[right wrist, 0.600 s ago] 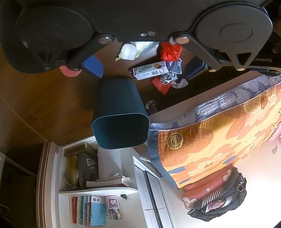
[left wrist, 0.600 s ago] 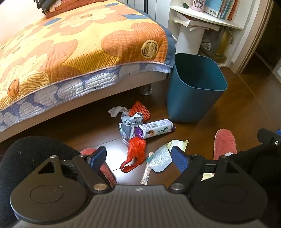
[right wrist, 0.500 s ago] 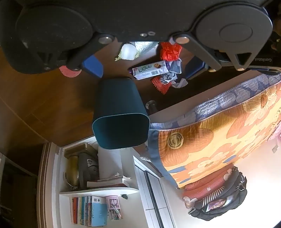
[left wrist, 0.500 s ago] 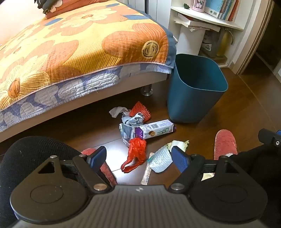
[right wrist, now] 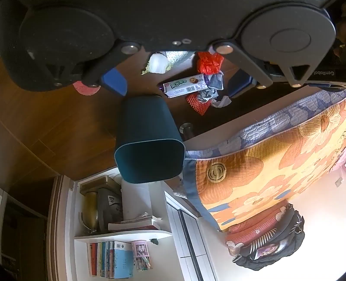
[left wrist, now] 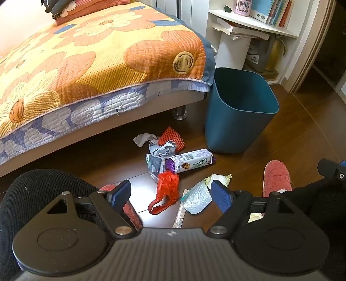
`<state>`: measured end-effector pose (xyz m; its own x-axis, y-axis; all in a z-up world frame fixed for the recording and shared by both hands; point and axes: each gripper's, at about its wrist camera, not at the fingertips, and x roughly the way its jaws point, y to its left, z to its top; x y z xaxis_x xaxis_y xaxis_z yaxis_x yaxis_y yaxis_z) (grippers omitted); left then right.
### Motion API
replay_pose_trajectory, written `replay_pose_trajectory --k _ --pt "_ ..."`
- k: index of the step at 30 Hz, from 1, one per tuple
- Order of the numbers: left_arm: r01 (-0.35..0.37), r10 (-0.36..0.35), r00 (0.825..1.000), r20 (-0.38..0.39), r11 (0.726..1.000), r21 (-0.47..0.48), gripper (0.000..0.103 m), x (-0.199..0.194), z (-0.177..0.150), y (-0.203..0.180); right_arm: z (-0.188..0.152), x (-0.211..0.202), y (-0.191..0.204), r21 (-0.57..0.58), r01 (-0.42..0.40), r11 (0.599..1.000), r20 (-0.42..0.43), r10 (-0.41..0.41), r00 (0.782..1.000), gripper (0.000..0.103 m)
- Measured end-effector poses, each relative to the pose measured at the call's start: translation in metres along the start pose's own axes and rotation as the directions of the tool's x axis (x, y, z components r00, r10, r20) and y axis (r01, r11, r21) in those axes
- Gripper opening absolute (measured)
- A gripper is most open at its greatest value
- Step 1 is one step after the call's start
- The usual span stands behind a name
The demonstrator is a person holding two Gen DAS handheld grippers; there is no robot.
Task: Collect trash
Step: 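Approach the trash pile with both tools held open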
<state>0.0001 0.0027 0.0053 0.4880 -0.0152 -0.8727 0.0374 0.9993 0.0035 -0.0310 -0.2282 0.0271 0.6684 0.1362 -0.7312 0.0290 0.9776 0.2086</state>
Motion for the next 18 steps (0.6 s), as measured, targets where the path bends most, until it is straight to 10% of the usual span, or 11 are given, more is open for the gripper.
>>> replay_pose_trajectory --k 18 --pt "0.007 -0.007 1.000 -0.002 1.000 -0.010 0.081 0.003 -0.001 0.001 0.004 -0.002 0.012 -0.050 -0.004 0.999 0.016 0.004 1.000 0.099"
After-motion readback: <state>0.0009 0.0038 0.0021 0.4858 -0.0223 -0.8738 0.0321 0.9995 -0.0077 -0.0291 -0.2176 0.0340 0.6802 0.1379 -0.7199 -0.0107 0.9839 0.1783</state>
